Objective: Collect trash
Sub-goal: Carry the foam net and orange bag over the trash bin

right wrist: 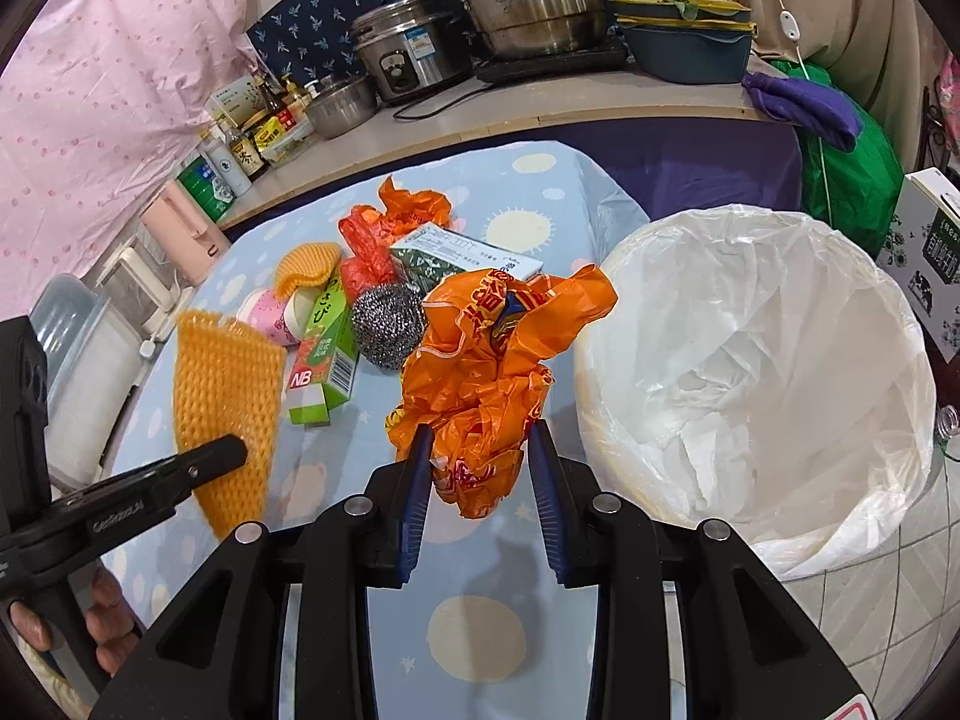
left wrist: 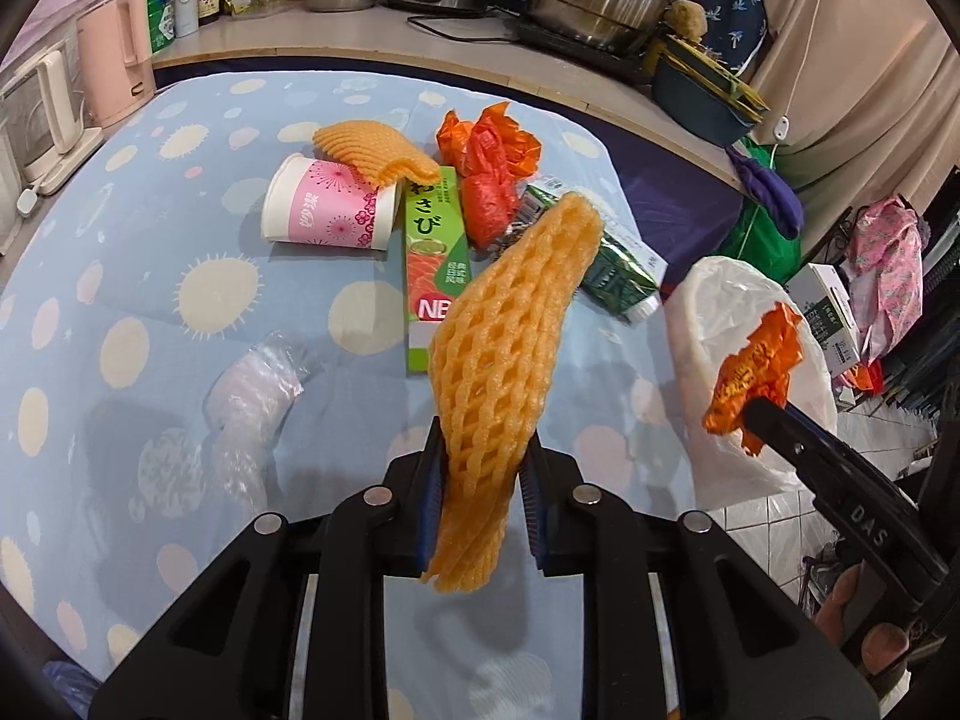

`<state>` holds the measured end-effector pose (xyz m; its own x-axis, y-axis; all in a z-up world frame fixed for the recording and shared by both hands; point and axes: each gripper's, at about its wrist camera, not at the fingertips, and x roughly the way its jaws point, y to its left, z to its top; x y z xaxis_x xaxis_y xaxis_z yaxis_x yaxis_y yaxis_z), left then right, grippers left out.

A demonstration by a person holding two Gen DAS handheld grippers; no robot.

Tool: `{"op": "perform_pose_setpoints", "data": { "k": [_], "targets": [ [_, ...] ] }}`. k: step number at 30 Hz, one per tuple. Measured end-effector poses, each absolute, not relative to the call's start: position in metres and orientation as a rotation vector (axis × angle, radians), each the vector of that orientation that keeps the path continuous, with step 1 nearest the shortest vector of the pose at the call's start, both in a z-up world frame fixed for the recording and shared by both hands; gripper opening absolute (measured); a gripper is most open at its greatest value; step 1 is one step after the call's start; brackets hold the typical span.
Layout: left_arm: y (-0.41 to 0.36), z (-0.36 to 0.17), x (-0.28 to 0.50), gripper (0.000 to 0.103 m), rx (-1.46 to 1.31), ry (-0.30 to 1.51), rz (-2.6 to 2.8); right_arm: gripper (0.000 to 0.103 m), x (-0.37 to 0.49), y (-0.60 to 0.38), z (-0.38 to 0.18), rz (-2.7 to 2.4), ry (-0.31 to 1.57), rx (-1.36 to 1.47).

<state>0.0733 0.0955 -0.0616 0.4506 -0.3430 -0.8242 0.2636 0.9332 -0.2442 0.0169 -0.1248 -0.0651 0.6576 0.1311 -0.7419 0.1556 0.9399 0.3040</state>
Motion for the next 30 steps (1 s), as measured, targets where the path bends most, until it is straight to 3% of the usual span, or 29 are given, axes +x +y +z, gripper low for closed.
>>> {"op": "perform_pose_setpoints", "data": {
  "k": [16, 30],
  "targets": [
    [0.013, 0.008, 0.041, 0.022, 0.038, 0.893, -0.519, 0.031, -0.025, -0.178, -0.006, -0.160, 0.698, 0.327],
    [-0.084, 0.022, 0.036, 0.022, 0.124, 0.832, -0.622, 0.031, -0.040, -0.238, 0.009, -0.269, 0.629, 0.353]
  ]
}}
